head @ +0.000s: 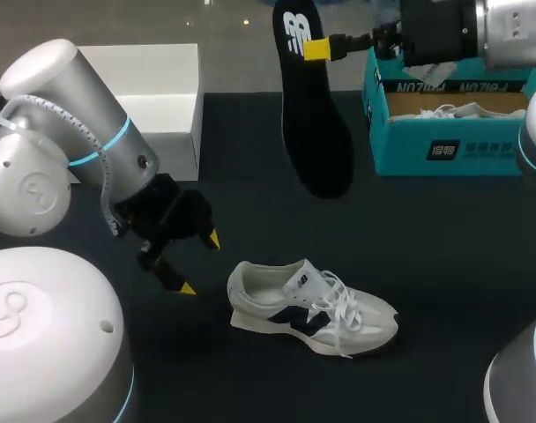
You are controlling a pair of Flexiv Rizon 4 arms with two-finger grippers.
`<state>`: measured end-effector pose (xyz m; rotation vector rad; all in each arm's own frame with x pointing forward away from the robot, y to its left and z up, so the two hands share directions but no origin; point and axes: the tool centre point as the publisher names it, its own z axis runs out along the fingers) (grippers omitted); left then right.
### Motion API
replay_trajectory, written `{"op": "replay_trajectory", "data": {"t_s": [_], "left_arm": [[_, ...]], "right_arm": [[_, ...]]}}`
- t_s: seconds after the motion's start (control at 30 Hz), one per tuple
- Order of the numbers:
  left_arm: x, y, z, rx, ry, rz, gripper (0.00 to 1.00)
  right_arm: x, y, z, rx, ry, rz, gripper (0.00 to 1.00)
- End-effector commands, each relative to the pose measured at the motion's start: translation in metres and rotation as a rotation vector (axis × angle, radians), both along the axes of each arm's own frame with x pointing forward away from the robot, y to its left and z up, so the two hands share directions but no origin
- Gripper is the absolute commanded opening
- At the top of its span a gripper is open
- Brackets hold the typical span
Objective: Take the shoe out of the shoebox, open the shoe tongue, remove and reinsert the insole, then place the shoe into the shoebox
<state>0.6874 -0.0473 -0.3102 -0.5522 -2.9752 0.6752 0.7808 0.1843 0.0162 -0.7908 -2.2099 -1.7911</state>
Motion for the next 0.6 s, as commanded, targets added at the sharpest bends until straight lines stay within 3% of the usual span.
{"op": "replay_trajectory", "data": {"t_s": [0.03, 0.23, 0.6], "left_arm": [[-0.001, 0.0, 0.0, 0.004, -0.002, 0.001, 1.0], [-0.001, 0.0, 0.0, 0.004, -0.002, 0.001, 1.0], [-0.001, 0.0, 0.0, 0.004, -0.002, 0.001, 1.0]], "right_arm": [[0.01, -0.017, 0.004, -0.004, 0.005, 0.022, 0.0], [0.019, -0.03, 0.014, -0.002, -0.009, -0.002, 0.0], [0.025, -0.031, 0.026, -0.014, -0.02, -0.021, 0.0]]}}
